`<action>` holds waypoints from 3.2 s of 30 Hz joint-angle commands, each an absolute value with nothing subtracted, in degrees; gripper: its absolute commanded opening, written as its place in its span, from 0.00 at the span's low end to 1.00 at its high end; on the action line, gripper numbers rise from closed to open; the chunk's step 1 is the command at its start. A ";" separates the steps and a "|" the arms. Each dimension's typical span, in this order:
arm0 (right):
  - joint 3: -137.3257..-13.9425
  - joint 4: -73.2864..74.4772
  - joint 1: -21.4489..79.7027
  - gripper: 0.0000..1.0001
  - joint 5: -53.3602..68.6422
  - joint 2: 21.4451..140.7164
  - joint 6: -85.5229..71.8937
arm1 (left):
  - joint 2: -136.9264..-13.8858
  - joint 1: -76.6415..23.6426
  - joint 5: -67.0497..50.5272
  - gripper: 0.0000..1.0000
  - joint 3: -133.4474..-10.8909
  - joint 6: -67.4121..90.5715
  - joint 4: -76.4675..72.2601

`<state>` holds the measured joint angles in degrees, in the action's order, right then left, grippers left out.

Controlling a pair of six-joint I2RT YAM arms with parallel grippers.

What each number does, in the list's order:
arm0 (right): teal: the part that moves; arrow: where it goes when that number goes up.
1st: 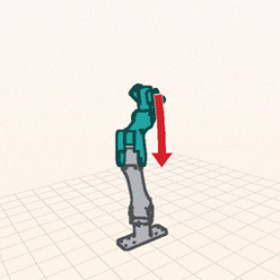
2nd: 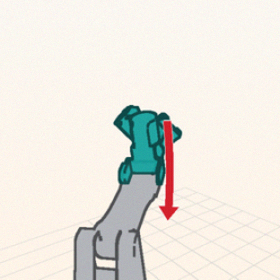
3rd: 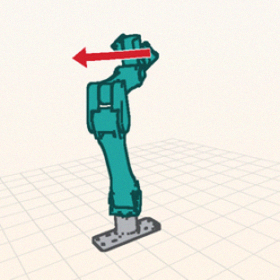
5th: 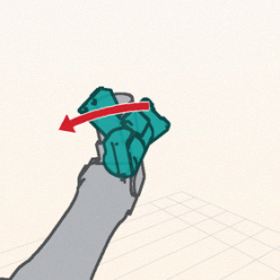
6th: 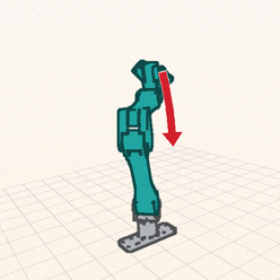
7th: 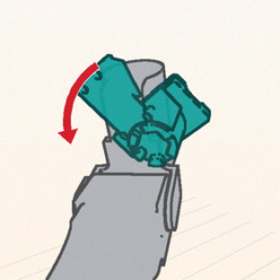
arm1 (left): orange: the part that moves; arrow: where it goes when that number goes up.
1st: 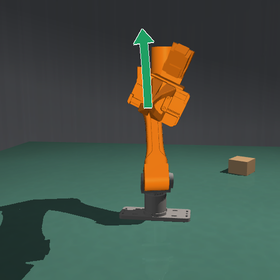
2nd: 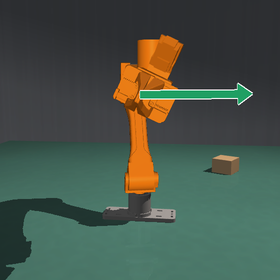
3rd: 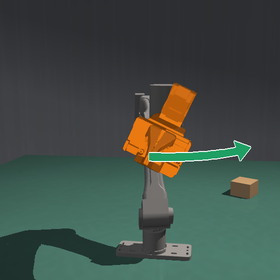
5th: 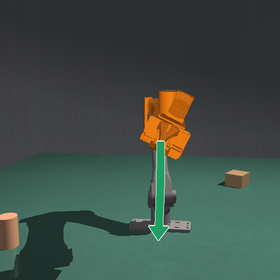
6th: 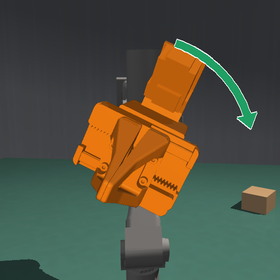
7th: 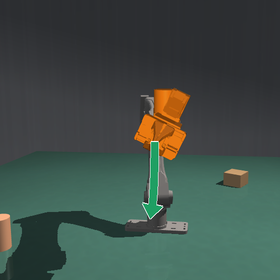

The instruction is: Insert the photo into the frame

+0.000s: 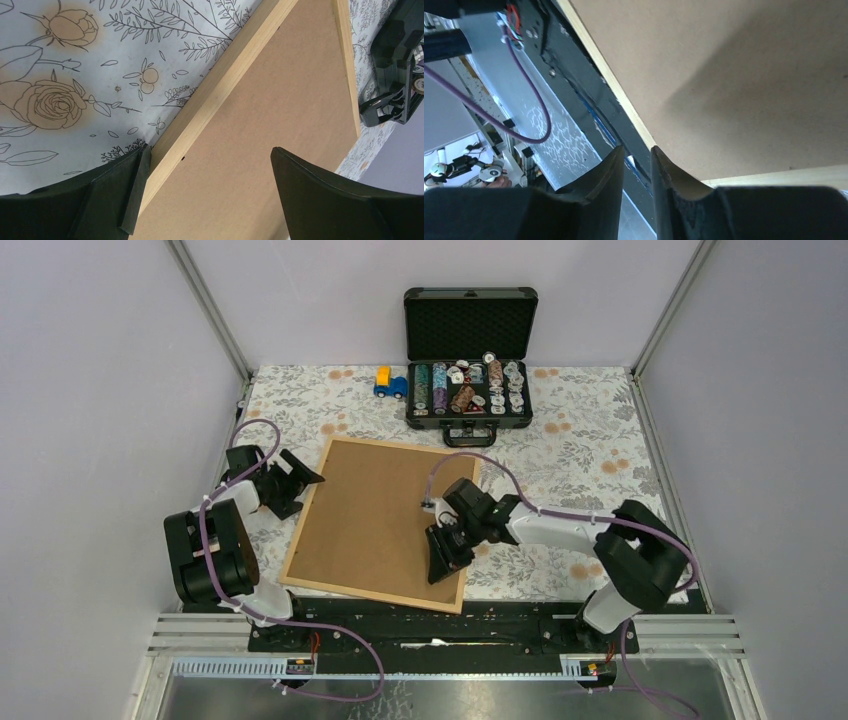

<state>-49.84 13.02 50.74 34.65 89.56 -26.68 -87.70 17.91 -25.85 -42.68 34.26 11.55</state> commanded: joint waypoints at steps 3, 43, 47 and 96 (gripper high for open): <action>-45.51 7.89 52.55 0.33 30.54 94.78 -28.32 | -86.60 17.82 -23.16 0.99 -42.37 32.44 16.24; -58.75 7.07 19.86 0.33 29.65 102.38 -31.67 | -98.35 -23.87 -33.83 0.82 -59.93 42.50 1.90; -59.07 7.12 19.86 0.28 27.40 103.86 -31.67 | -107.12 -29.85 -34.92 0.70 -66.01 44.61 -3.20; -76.98 8.66 14.51 0.45 31.78 116.59 -28.30 | -96.47 -9.50 -17.00 0.91 -67.55 33.04 19.80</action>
<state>-77.49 11.03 14.55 28.91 117.23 -28.01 -101.36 -18.59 -21.80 -64.16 37.69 12.73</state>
